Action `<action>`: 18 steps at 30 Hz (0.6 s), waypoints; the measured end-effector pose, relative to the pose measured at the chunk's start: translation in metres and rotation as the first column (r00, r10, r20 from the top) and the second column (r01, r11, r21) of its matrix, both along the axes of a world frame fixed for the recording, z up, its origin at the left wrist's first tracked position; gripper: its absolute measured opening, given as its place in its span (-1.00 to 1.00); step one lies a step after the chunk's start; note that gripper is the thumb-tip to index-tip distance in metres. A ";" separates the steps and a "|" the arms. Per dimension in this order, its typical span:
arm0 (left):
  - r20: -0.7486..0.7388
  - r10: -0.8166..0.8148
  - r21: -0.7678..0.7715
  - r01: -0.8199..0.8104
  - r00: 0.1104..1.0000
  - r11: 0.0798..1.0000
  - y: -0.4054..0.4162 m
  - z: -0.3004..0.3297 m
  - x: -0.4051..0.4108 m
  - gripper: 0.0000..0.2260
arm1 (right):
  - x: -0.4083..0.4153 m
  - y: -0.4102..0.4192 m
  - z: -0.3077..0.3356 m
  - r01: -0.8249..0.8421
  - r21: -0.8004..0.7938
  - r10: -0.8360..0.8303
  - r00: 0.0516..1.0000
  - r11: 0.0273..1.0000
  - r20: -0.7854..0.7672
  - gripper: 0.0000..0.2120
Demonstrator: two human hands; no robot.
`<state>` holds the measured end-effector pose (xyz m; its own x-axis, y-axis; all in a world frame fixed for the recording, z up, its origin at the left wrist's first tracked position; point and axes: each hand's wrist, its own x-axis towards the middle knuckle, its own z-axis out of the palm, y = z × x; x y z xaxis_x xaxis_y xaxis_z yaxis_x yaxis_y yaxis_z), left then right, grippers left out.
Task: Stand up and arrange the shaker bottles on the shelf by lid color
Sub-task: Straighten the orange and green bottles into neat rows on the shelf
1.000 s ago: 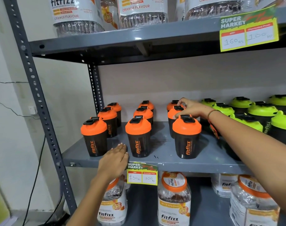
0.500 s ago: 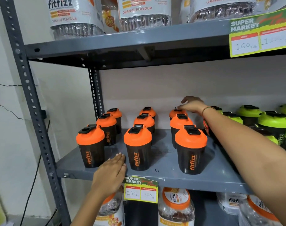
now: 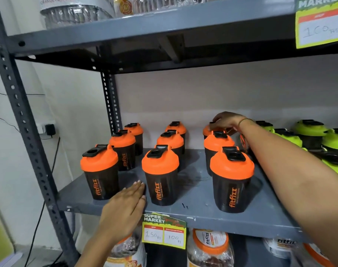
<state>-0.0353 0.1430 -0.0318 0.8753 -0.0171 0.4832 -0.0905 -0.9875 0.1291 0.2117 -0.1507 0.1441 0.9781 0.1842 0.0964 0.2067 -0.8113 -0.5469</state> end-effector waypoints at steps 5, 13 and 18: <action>0.002 -0.005 -0.004 0.005 1.000 1.000 -0.001 0.002 -0.002 -0.32 | 0.009 -0.001 -0.003 0.010 0.032 -0.011 0.999 0.999 0.033 -0.45; -0.003 -0.005 -0.022 0.004 1.000 1.000 -0.002 0.002 -0.004 -0.30 | 0.008 -0.005 -0.008 0.049 0.056 -0.052 0.997 0.997 0.049 -0.47; -0.010 -0.007 -0.029 0.007 1.000 1.000 -0.005 0.006 -0.007 -0.27 | 0.006 -0.007 -0.010 0.060 0.076 -0.064 0.996 0.995 0.054 -0.39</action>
<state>-0.0419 0.1377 -0.0256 0.8801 -0.0092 0.4748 -0.0958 -0.9827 0.1586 0.2172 -0.1576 0.1336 0.9801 0.1136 0.1626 0.1893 -0.7813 -0.5948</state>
